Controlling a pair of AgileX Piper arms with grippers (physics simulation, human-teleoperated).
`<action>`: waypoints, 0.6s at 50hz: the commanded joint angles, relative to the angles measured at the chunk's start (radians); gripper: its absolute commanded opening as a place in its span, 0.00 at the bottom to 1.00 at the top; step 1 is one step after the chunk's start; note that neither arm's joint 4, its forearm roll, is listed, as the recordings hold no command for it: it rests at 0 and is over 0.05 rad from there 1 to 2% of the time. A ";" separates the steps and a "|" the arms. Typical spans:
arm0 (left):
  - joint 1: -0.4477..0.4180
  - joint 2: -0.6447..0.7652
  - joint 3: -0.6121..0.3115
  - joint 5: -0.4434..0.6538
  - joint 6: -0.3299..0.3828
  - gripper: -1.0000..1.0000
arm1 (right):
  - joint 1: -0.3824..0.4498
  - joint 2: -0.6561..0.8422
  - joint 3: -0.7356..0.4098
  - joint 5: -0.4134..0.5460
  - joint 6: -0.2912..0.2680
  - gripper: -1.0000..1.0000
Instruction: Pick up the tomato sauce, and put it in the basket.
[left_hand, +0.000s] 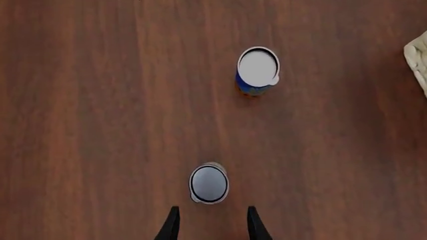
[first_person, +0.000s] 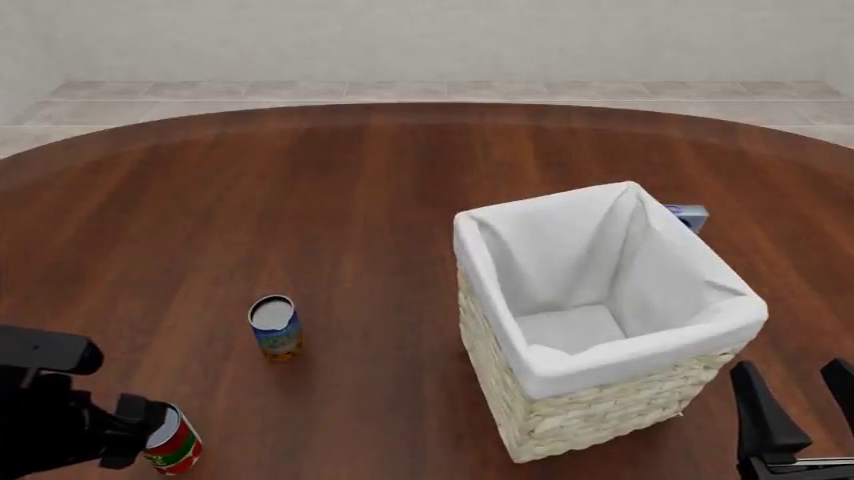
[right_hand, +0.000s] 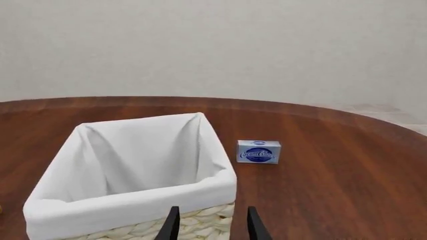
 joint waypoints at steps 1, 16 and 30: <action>0.003 0.039 0.016 -0.049 0.026 1.00 | 0.000 0.000 -0.001 0.000 0.002 1.00; 0.018 0.082 0.036 -0.112 0.060 1.00 | 0.001 0.000 0.000 0.000 0.002 1.00; 0.014 0.111 0.087 -0.181 0.055 1.00 | -0.001 0.000 0.000 0.001 0.004 1.00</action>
